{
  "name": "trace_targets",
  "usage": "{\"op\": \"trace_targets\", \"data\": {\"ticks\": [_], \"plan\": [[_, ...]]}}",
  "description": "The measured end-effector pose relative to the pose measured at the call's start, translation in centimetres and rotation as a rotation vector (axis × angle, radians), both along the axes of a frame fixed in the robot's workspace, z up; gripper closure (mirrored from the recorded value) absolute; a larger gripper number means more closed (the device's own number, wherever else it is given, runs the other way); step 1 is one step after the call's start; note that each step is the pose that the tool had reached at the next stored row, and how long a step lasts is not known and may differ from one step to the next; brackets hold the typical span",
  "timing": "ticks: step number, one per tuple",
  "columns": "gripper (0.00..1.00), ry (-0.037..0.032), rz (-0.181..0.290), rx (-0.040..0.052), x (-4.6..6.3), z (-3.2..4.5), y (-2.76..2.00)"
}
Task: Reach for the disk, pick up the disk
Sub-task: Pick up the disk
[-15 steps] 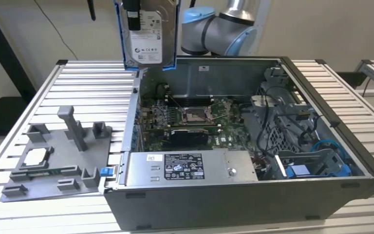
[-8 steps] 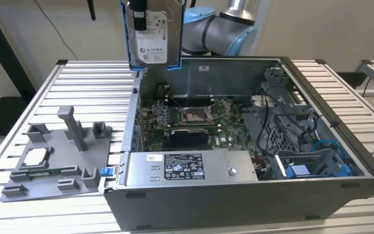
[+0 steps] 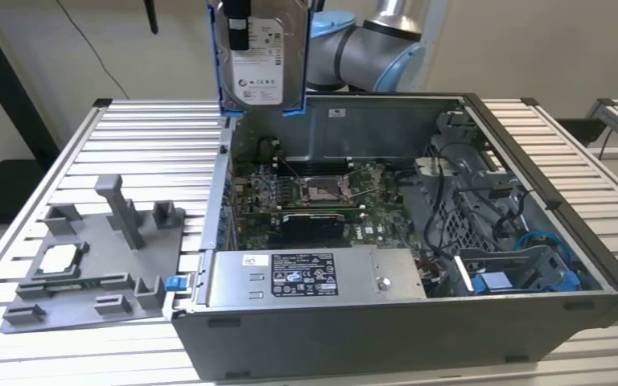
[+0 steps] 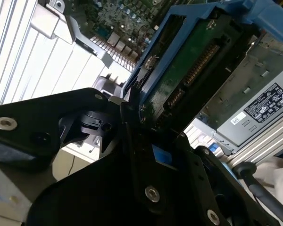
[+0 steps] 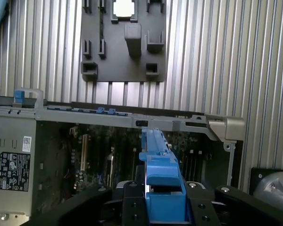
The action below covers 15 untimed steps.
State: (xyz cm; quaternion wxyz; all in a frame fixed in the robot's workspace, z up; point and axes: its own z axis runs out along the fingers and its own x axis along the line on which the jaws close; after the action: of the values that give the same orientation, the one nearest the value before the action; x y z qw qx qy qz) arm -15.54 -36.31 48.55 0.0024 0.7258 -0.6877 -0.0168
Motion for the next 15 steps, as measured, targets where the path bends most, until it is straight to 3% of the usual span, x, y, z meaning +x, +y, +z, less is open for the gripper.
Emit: {"op": "trace_targets", "data": {"ticks": [7,15], "plan": [[1.00,0.0000,0.000,0.0001,0.9,0.00,0.00],[1.00,0.0000,0.000,0.0000,3.3,0.00,-0.01]]}}
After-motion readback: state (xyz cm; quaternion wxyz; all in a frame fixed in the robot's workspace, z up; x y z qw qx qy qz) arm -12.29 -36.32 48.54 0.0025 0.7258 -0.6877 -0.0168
